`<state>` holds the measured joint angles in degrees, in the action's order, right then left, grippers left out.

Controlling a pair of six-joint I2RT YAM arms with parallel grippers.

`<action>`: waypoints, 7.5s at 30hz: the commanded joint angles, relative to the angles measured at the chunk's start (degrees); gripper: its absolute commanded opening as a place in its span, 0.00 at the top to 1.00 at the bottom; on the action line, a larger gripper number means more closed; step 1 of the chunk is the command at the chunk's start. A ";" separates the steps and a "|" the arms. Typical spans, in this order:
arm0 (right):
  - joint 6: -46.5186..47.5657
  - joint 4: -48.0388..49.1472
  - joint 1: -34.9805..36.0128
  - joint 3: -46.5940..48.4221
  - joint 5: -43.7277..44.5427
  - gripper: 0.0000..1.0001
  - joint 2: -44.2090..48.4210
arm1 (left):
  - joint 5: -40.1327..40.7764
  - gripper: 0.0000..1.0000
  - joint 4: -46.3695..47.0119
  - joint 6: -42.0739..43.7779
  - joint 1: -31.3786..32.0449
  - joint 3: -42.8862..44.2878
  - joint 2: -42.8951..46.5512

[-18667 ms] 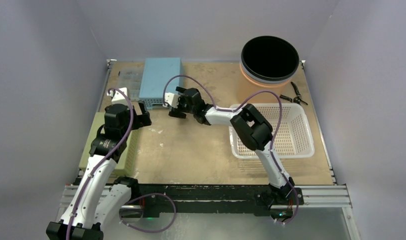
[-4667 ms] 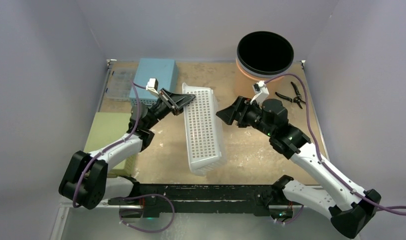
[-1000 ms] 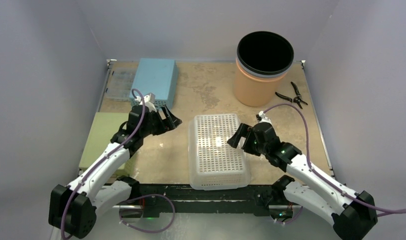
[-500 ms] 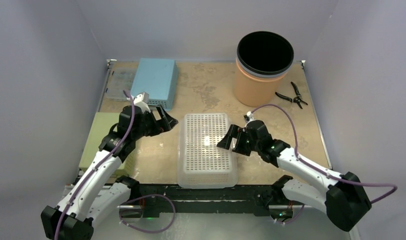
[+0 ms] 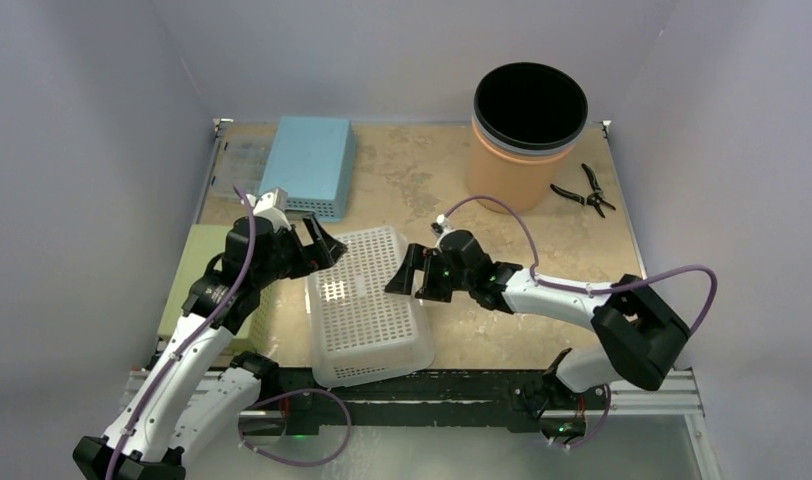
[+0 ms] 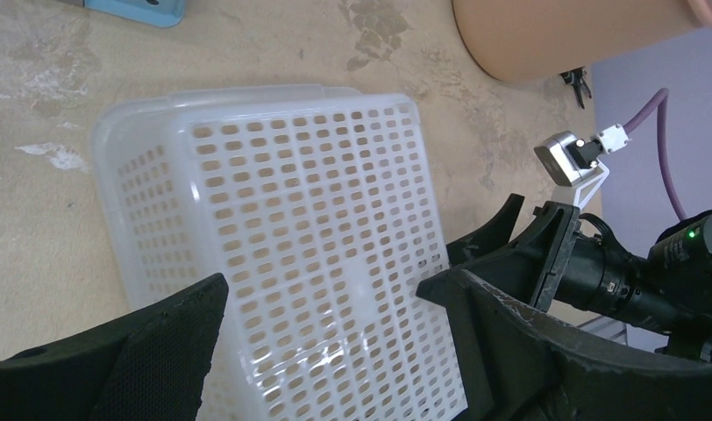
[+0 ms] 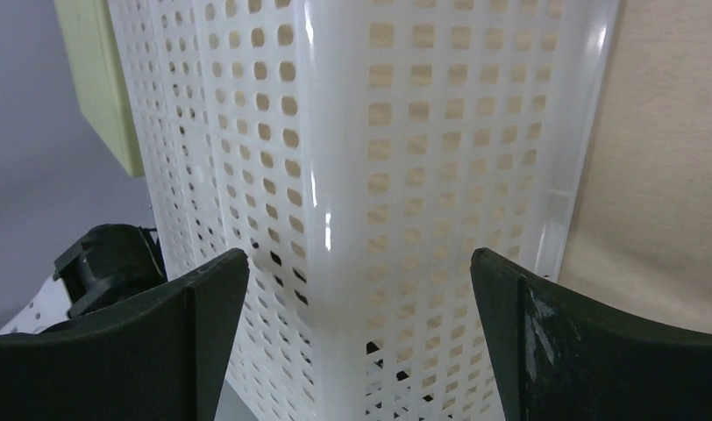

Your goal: Turn the large container upside down

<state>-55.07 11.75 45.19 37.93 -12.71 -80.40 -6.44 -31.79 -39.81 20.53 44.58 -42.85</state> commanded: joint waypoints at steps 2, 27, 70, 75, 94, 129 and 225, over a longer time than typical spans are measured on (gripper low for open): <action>-1.10 1.34 1.83 4.79 3.20 0.01 0.34 | 1.50 0.08 -3.23 0.74 -0.21 2.43 1.08; 16.73 -1.75 4.59 -6.27 -9.60 0.01 17.92 | 0.80 0.15 -5.37 -5.58 -0.23 -7.78 -5.33; 20.54 -19.49 -10.29 18.66 9.85 0.01 -0.17 | -2.33 0.20 18.83 -4.59 3.15 9.73 -38.93; 20.35 -23.72 -10.30 12.74 17.06 0.01 12.29 | 2.42 0.15 11.09 1.08 2.94 10.28 -32.22; 14.34 -8.01 12.85 4.35 12.25 0.01 11.96 | 16.87 0.12 -3.74 11.67 1.61 13.68 -21.73; 30.92 -5.79 0.18 39.48 22.60 0.01 -28.66 | 13.11 0.09 -8.27 6.27 0.21 8.06 -12.71; 18.41 12.89 -56.04 33.81 31.74 0.02 -31.20 | 8.29 0.06 3.23 21.00 0.16 1.79 -19.88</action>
<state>-37.06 14.76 -14.57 74.54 8.84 -114.37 3.09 -30.81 -19.90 21.02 46.48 -62.43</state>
